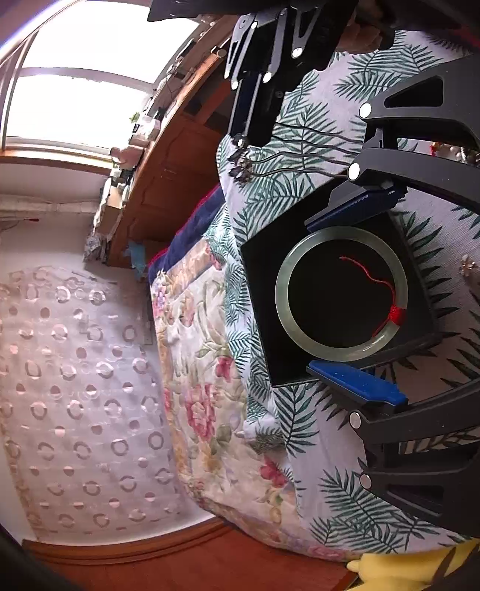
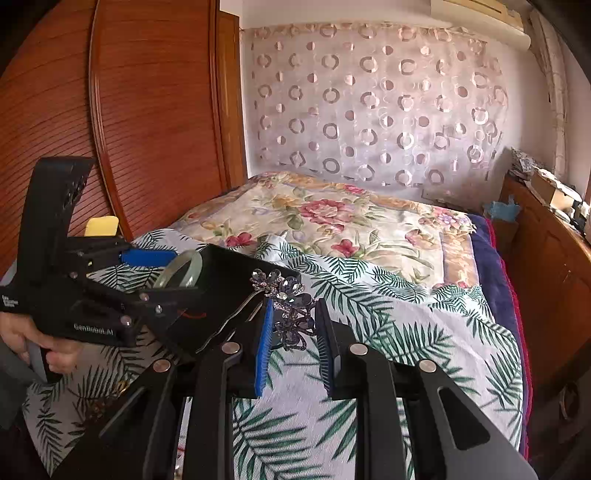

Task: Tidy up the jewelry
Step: 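Carry the bangle and brooch into the black box and open both tools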

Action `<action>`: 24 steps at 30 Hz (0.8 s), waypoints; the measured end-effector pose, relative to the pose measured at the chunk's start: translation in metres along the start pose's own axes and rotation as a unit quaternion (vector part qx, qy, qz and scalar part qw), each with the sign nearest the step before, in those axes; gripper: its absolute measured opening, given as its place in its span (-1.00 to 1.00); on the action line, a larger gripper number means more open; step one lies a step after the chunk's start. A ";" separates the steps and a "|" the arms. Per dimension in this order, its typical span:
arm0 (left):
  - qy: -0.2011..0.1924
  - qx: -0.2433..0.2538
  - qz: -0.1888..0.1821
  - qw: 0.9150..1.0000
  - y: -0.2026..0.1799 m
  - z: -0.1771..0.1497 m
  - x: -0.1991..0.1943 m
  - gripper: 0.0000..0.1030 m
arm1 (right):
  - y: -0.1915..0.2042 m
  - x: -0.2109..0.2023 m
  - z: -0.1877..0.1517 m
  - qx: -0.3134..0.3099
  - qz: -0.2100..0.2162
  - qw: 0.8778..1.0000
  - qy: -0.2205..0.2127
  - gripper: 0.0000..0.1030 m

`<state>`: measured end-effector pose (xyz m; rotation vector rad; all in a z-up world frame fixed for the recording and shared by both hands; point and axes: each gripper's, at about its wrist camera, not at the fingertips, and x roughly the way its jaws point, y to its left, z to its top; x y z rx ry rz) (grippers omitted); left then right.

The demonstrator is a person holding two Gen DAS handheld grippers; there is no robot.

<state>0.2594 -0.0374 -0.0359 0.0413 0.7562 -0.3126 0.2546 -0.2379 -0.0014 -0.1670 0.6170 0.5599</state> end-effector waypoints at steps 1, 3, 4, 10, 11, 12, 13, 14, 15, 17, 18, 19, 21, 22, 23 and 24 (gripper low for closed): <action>0.002 -0.002 0.000 1.000 0.001 0.000 0.002 0.31 | -0.001 0.004 0.002 -0.001 0.001 1.000 0.001 -0.52; 0.002 -0.004 0.003 1.000 0.003 0.000 0.004 0.31 | -0.003 0.009 0.005 -0.001 0.004 1.000 0.002 -0.52; 0.000 -0.006 0.003 1.000 0.005 0.000 0.004 0.32 | -0.003 0.012 0.006 -0.002 0.006 1.000 0.003 -0.52; -0.017 -0.012 0.004 1.000 0.009 0.002 -0.009 0.39 | 0.002 0.024 0.010 -0.012 0.013 1.000 0.006 -0.52; -0.021 -0.015 0.005 1.000 0.012 0.001 -0.013 0.40 | 0.004 0.026 0.012 -0.013 0.016 1.000 0.006 -0.52; -0.024 -0.019 0.006 1.000 0.014 0.001 -0.016 0.40 | 0.005 0.027 0.014 -0.014 0.017 1.000 0.006 -0.52; -0.027 -0.022 0.008 0.999 0.016 0.000 -0.019 0.42 | 0.007 0.028 0.014 -0.017 0.018 1.000 0.006 -0.52; -0.030 -0.024 0.010 0.999 0.018 -0.001 -0.022 0.44 | 0.010 0.030 0.016 -0.020 0.020 1.000 0.006 -0.52; -0.034 -0.026 0.013 0.999 0.021 -0.003 -0.026 0.48 | 0.014 0.032 0.016 -0.024 0.022 0.999 0.008 -0.52; -0.040 -0.030 0.020 0.999 0.026 -0.007 -0.031 0.59 | 0.022 0.040 0.017 -0.035 0.023 0.999 0.015 -0.52; -0.042 -0.032 0.026 0.998 0.030 -0.010 -0.035 0.59 | 0.025 0.043 0.015 -0.039 0.023 0.999 0.017 -0.52; -0.043 -0.034 0.031 0.998 0.032 -0.012 -0.037 0.59 | 0.028 0.048 0.015 -0.043 0.023 0.999 0.022 -0.52; -0.045 -0.042 0.039 0.997 0.039 -0.018 -0.042 0.62 | 0.035 0.056 0.014 -0.048 0.026 0.998 0.032 -0.52; -0.046 -0.046 0.041 0.997 0.041 -0.020 -0.044 0.66 | 0.037 0.059 0.014 -0.051 0.026 0.998 0.035 -0.52; -0.047 -0.049 0.043 0.997 0.043 -0.023 -0.046 0.69 | 0.040 0.063 0.013 -0.057 0.025 0.997 0.038 -0.52; -0.049 -0.052 0.047 0.996 0.046 -0.026 -0.048 0.71 | 0.043 0.065 0.012 -0.060 0.025 0.997 0.041 -0.52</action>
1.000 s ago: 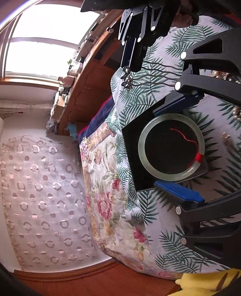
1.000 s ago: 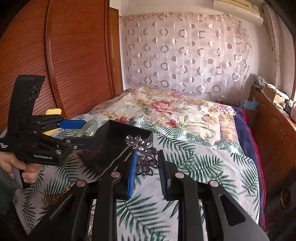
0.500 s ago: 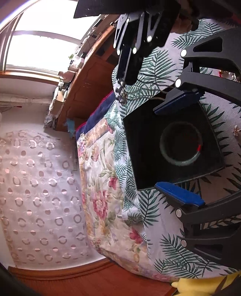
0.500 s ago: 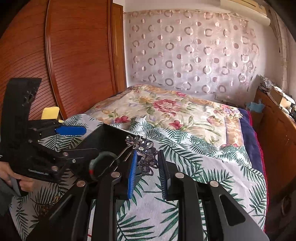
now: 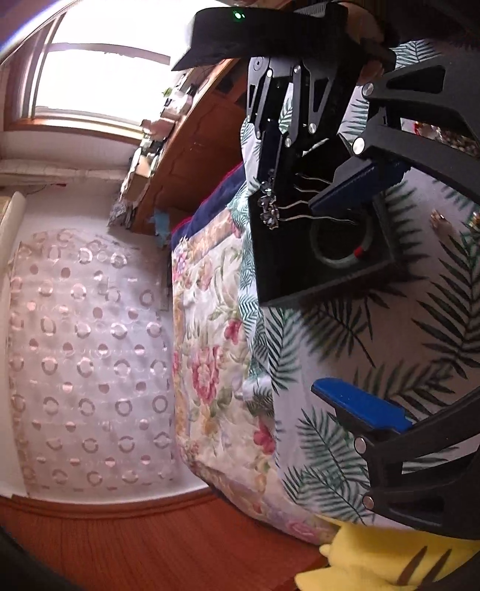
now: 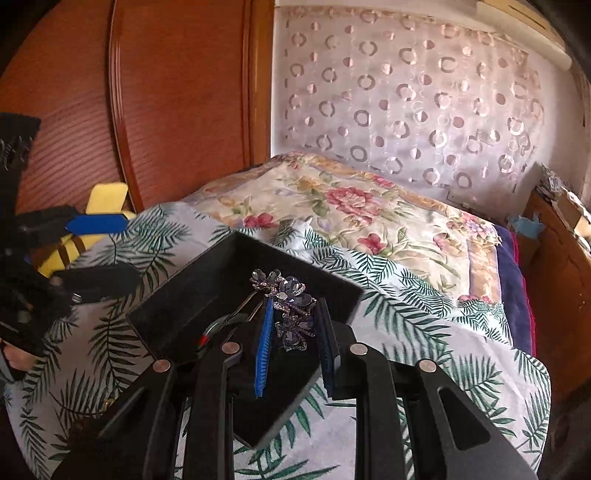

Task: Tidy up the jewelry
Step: 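Carry the bangle and brooch into the black box and open both tools, then grasp the silver cuff bracelet from the pile with the right tool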

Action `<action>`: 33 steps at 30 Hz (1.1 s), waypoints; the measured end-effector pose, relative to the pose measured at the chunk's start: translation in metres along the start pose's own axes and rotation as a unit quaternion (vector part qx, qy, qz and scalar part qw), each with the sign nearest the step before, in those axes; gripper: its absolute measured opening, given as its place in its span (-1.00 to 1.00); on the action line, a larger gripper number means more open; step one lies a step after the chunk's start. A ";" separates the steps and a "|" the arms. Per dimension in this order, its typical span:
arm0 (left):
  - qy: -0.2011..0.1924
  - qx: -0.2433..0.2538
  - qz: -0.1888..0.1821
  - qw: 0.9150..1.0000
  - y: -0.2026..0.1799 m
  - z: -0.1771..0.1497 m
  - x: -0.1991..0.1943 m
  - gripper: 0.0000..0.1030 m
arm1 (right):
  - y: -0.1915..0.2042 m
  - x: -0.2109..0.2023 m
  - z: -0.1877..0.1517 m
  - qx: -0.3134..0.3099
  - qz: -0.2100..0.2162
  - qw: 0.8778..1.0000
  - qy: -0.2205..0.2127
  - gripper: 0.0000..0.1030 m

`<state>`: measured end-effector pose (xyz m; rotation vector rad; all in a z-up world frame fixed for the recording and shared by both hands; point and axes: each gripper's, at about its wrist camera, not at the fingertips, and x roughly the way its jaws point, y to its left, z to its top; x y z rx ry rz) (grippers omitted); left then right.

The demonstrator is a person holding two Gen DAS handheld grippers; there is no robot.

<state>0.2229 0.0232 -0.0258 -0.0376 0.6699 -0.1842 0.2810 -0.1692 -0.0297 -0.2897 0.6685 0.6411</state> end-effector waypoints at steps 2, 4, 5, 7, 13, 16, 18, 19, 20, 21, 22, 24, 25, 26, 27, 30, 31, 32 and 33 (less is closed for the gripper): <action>-0.002 -0.004 0.009 1.000 0.003 -0.004 -0.003 0.78 | 0.005 0.004 0.000 -0.006 0.000 1.000 0.007 -0.52; -0.003 -0.004 0.016 1.000 0.006 -0.008 -0.006 0.82 | 0.007 0.007 0.000 -0.011 -0.004 1.000 0.011 -0.52; -0.004 -0.004 0.018 1.000 0.007 -0.010 -0.007 0.85 | 0.009 0.009 -0.001 -0.015 -0.005 1.000 0.016 -0.52; -0.004 -0.003 0.018 1.000 0.009 -0.016 -0.010 0.85 | 0.011 0.012 -0.002 -0.018 -0.007 1.000 0.022 -0.52; -0.004 -0.006 0.016 1.000 0.012 -0.032 -0.022 0.85 | 0.011 0.011 -0.005 -0.009 -0.009 1.000 0.026 -0.49; -0.002 -0.003 0.018 1.000 0.013 -0.038 -0.026 0.85 | 0.012 0.005 -0.004 -0.005 -0.009 1.000 0.020 -0.23; -0.001 -0.003 0.018 1.000 0.013 -0.042 -0.031 0.85 | 0.012 -0.006 -0.004 -0.001 -0.009 1.000 0.012 -0.23; 0.000 -0.004 0.017 1.000 0.013 -0.045 -0.034 0.85 | 0.013 -0.012 -0.005 0.003 -0.010 1.000 0.007 -0.23; 0.001 -0.004 0.017 1.000 0.013 -0.048 -0.036 0.85 | 0.015 -0.018 -0.008 0.008 -0.008 1.000 0.003 -0.23; 0.001 -0.003 0.017 1.000 0.012 -0.051 -0.039 0.85 | 0.015 -0.024 -0.009 0.011 -0.007 1.000 0.000 -0.23; 0.001 -0.003 0.018 1.000 0.012 -0.054 -0.043 0.85 | 0.018 -0.034 -0.014 0.015 -0.005 1.000 -0.006 -0.23; 0.001 -0.005 0.016 1.000 0.010 -0.061 -0.048 0.85 | 0.021 -0.048 -0.023 0.018 -0.003 1.000 -0.009 -0.23; 0.002 -0.006 0.014 1.000 0.009 -0.064 -0.050 0.85 | 0.023 -0.055 -0.028 0.020 0.000 1.000 -0.009 -0.23; 0.002 -0.007 0.012 1.000 0.007 -0.069 -0.054 0.85 | 0.026 -0.062 -0.035 0.024 0.003 1.000 -0.009 -0.23; 0.003 -0.007 0.011 1.000 0.006 -0.072 -0.056 0.85 | 0.029 -0.068 -0.042 0.027 0.006 1.000 -0.007 -0.23; 0.003 -0.006 0.006 1.000 0.001 -0.084 -0.065 0.85 | 0.038 -0.083 -0.066 0.035 0.014 0.999 0.001 -0.23; 0.004 -0.005 0.004 1.000 0.000 -0.087 -0.066 0.85 | 0.043 -0.087 -0.075 0.035 0.015 0.999 0.006 -0.23; 0.005 -0.005 0.003 1.000 -0.002 -0.090 -0.068 0.85 | 0.046 -0.089 -0.081 0.034 0.015 0.999 0.009 -0.23; 0.006 -0.003 0.000 1.000 -0.003 -0.095 -0.070 0.85 | 0.050 -0.091 -0.088 0.033 0.014 0.999 0.012 -0.23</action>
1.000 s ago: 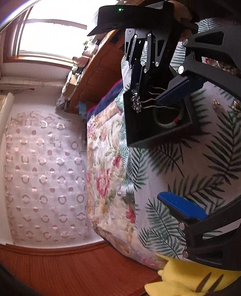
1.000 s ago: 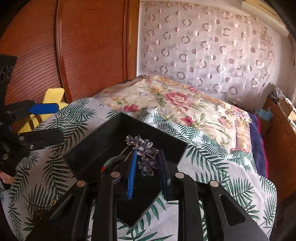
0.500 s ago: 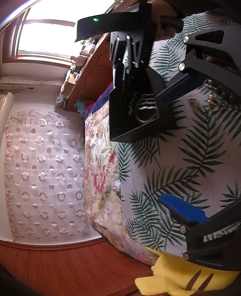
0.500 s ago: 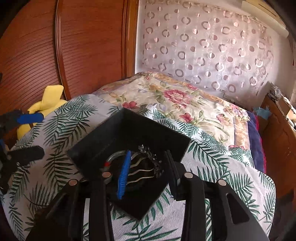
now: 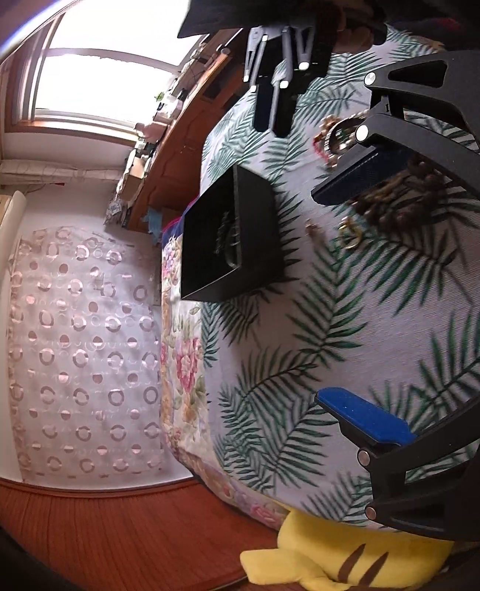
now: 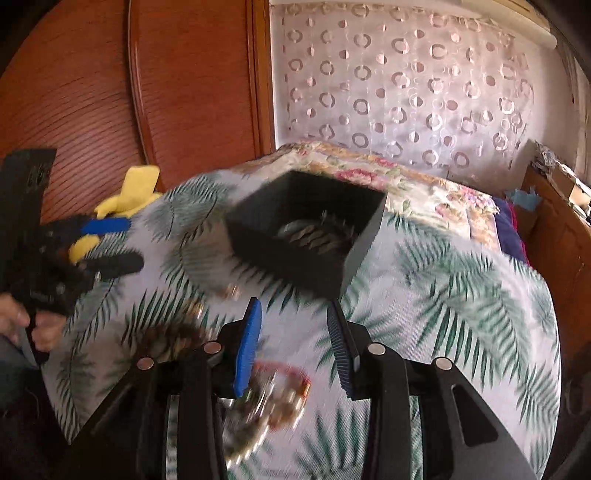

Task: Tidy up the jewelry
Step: 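Grasp the silver cuff bracelet from the pile with the right tool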

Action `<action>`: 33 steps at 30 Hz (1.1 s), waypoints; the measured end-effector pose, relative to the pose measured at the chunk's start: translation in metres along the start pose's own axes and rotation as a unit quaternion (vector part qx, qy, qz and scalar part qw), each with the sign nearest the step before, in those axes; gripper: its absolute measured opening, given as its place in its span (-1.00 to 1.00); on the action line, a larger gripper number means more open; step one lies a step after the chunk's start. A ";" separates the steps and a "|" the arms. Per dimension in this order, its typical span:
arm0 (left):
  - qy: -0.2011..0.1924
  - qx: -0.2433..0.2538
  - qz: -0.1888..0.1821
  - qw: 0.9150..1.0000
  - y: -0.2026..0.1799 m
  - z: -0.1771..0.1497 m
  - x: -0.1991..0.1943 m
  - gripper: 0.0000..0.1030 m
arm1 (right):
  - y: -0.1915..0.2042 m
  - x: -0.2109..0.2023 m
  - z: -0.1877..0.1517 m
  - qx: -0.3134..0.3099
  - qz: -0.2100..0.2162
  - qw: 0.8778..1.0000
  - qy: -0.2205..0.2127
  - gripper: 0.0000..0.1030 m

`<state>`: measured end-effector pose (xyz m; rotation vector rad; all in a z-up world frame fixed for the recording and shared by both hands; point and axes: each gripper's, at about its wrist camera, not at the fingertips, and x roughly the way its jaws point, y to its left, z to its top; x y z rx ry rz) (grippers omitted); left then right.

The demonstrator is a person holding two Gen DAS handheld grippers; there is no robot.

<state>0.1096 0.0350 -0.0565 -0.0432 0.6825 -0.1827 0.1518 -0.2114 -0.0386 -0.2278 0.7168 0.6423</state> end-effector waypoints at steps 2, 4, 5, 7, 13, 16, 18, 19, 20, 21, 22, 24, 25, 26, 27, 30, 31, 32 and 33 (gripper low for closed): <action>0.000 0.001 -0.002 1.000 -0.003 -0.005 -0.003 0.85 | 0.005 -0.004 -0.012 0.002 0.001 1.000 0.008 -0.22; 0.001 0.001 -0.006 1.000 -0.005 -0.011 -0.007 0.85 | 0.009 -0.007 -0.020 0.004 0.003 1.000 0.010 -0.05; 0.002 0.001 -0.006 1.000 -0.006 -0.013 -0.008 0.85 | 0.011 -0.009 -0.024 0.006 0.005 1.000 0.013 0.00; 0.004 0.004 -0.006 1.000 -0.008 -0.018 -0.011 0.85 | 0.015 -0.010 -0.031 0.007 0.008 1.000 0.018 0.04; 0.007 0.003 -0.006 1.000 -0.010 -0.028 -0.019 0.85 | 0.034 -0.010 -0.043 -0.020 0.017 0.999 0.036 0.18; 0.008 0.002 -0.007 1.000 -0.010 -0.030 -0.020 0.85 | 0.042 -0.006 -0.043 -0.036 0.021 0.998 0.045 0.29; 0.007 0.002 -0.007 1.000 -0.009 -0.031 -0.021 0.85 | 0.044 -0.003 -0.043 -0.045 0.018 0.998 0.051 0.29; 0.007 0.003 -0.007 1.000 -0.010 -0.031 -0.022 0.85 | 0.044 -0.001 -0.043 -0.049 0.013 0.997 0.054 0.29; 0.006 0.003 -0.007 1.000 -0.010 -0.032 -0.023 0.85 | 0.044 0.002 -0.042 -0.053 0.009 0.997 0.057 0.29; 0.005 0.004 -0.006 1.000 -0.009 -0.033 -0.024 0.85 | 0.044 0.004 -0.041 -0.056 0.010 0.997 0.058 0.29; 0.004 0.005 -0.005 1.000 -0.009 -0.033 -0.025 0.85 | 0.045 0.006 -0.040 -0.061 0.014 0.996 0.059 0.29; 0.003 0.002 -0.005 1.000 -0.008 -0.035 -0.025 0.85 | 0.046 0.008 -0.038 -0.068 0.017 0.996 0.060 0.29; 0.004 0.000 -0.005 1.000 -0.007 -0.035 -0.025 0.85 | 0.047 0.009 -0.037 -0.069 0.019 0.996 0.061 0.29; 0.004 -0.002 -0.004 1.000 -0.006 -0.035 -0.025 0.85 | 0.048 0.012 -0.036 -0.071 0.021 0.995 0.064 0.29; 0.004 -0.003 -0.004 1.000 -0.005 -0.035 -0.025 0.85 | 0.048 0.014 -0.036 -0.072 0.022 0.995 0.067 0.29; 0.004 -0.003 -0.005 1.000 -0.005 -0.036 -0.026 0.85 | 0.052 0.021 -0.036 -0.081 0.023 0.993 0.077 0.29; 0.004 -0.003 -0.006 1.000 -0.005 -0.036 -0.026 0.85 | 0.052 0.023 -0.036 -0.082 0.022 0.993 0.078 0.29; 0.004 -0.003 -0.006 1.000 -0.005 -0.036 -0.026 0.85 | 0.053 0.026 -0.035 -0.081 0.020 0.993 0.078 0.29; 0.005 -0.003 -0.007 1.000 -0.005 -0.036 -0.025 0.85 | 0.052 0.027 -0.034 -0.078 0.017 0.994 0.075 0.29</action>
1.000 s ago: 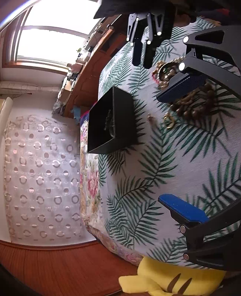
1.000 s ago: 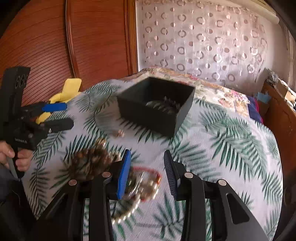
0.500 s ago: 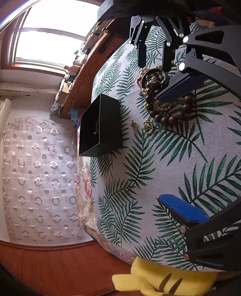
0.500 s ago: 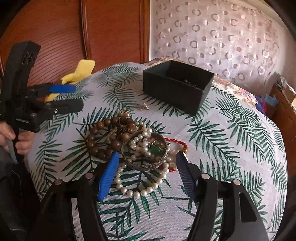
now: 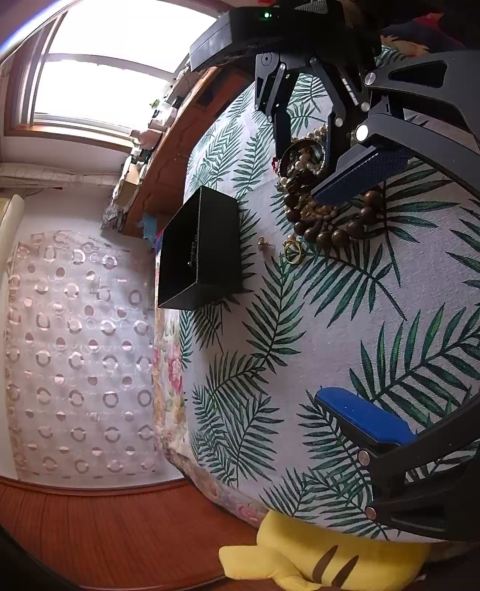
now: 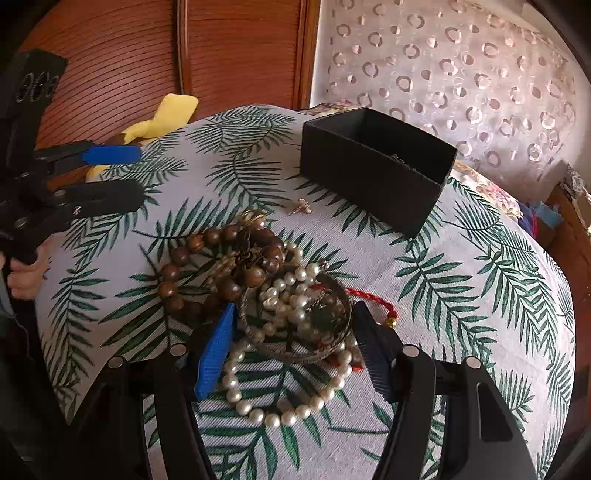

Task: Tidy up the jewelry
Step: 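Grasp the silver cuff bracelet from the pile with the right tool, then grasp the brown wooden bead bracelet with the left tool while the right tool holds the cuff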

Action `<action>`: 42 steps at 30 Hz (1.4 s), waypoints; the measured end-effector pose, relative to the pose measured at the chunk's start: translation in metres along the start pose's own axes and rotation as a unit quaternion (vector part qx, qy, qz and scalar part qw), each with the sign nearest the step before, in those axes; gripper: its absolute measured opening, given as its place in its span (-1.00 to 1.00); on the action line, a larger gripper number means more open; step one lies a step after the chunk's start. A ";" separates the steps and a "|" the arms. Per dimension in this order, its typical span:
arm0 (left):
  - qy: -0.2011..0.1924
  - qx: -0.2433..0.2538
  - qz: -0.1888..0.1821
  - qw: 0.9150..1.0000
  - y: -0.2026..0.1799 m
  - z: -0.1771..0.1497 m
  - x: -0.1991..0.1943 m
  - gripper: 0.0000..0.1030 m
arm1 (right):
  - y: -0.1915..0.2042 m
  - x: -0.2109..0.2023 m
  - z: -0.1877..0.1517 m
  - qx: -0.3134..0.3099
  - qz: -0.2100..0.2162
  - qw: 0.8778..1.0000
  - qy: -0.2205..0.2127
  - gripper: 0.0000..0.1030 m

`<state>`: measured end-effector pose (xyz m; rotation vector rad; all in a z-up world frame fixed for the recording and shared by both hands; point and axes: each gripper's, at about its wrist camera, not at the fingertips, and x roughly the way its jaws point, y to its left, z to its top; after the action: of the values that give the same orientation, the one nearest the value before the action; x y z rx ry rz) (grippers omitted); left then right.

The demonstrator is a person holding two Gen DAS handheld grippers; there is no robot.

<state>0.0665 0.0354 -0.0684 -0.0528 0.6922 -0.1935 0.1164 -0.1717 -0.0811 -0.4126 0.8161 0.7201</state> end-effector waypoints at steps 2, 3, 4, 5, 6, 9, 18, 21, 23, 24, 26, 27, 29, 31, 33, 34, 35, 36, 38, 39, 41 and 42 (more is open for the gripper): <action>0.001 0.001 0.000 1.000 -0.001 -0.001 0.000 0.85 | -0.002 0.000 0.001 0.009 0.004 1.000 -0.004 0.22; 0.001 0.002 -0.001 1.000 -0.002 -0.001 0.000 0.85 | -0.002 -0.001 0.001 0.011 0.004 1.000 -0.008 0.22; 0.002 0.002 -0.001 1.000 -0.002 -0.002 0.000 0.85 | -0.003 -0.003 0.001 0.012 0.001 1.000 -0.012 0.21; 0.002 0.002 -0.001 1.000 -0.003 -0.002 0.000 0.85 | -0.004 -0.006 0.001 0.014 0.000 1.000 -0.016 0.21; 0.002 0.002 -0.002 1.000 -0.003 -0.003 0.000 0.85 | -0.006 -0.009 0.001 0.019 -0.002 1.000 -0.022 0.21; 0.004 0.001 -0.004 1.000 -0.004 -0.003 0.001 0.85 | -0.014 -0.022 0.000 0.036 -0.006 0.999 -0.040 0.21; 0.013 0.011 -0.012 1.000 -0.016 -0.004 0.007 0.85 | -0.025 -0.048 -0.010 0.064 -0.035 0.995 -0.068 0.21; 0.015 0.022 -0.014 1.000 -0.022 -0.004 0.008 0.78 | -0.027 -0.050 -0.022 0.076 -0.040 0.994 -0.067 0.22; 0.026 0.024 -0.025 0.999 -0.025 -0.004 0.012 0.38 | -0.027 -0.049 -0.031 0.087 -0.047 0.993 -0.063 0.22; 0.035 0.023 -0.032 0.999 -0.026 -0.005 0.015 0.28 | -0.027 -0.049 -0.035 0.093 -0.047 0.993 -0.061 0.22; 0.048 0.022 -0.043 0.998 -0.027 -0.005 0.020 -0.05 | -0.028 -0.049 -0.042 0.105 -0.044 0.992 -0.059 0.22; 0.054 0.024 -0.047 0.997 -0.029 -0.005 0.023 -0.10 | -0.027 -0.049 -0.045 0.108 -0.042 0.991 -0.060 0.22; 0.060 0.029 -0.043 0.997 -0.032 -0.004 0.028 -0.29 | -0.026 -0.050 -0.050 0.111 -0.040 0.991 -0.058 0.22; 0.071 0.031 -0.043 0.996 -0.034 -0.002 0.035 -0.36 | -0.025 -0.051 -0.051 0.112 -0.039 0.991 -0.059 0.22; 0.081 0.036 -0.038 0.995 -0.036 0.000 0.041 -0.37 | -0.025 -0.052 -0.050 0.113 -0.038 0.991 -0.060 0.22; 0.085 0.037 -0.033 0.995 -0.036 0.001 0.045 -0.37 | -0.025 -0.052 -0.050 0.114 -0.038 0.991 -0.061 0.22; 0.088 0.037 -0.031 0.995 -0.037 0.002 0.047 -0.37 | -0.025 -0.052 -0.049 0.113 -0.038 0.991 -0.062 0.22; 0.092 0.038 -0.030 0.995 -0.038 0.002 0.049 -0.37 | -0.025 -0.053 -0.048 0.113 -0.037 0.991 -0.063 0.22; 0.093 0.044 -0.025 0.994 -0.038 0.001 0.052 -0.45 | -0.024 -0.053 -0.047 0.112 -0.035 0.991 -0.063 0.22; 0.093 0.050 -0.021 0.994 -0.040 0.000 0.051 -0.62 | -0.023 -0.053 -0.045 0.110 -0.034 0.991 -0.063 0.22; 0.096 0.054 -0.030 0.993 -0.042 0.001 0.051 -0.76 | -0.021 -0.053 -0.043 0.106 -0.033 0.992 -0.063 0.22; 0.090 0.056 -0.030 0.994 -0.043 0.001 0.048 -0.76 | -0.020 -0.052 -0.041 0.104 -0.033 0.992 -0.062 0.22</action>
<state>0.0966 -0.0159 -0.0926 0.0525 0.8580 -0.2971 0.0851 -0.2318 -0.0649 -0.2035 0.7472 0.5857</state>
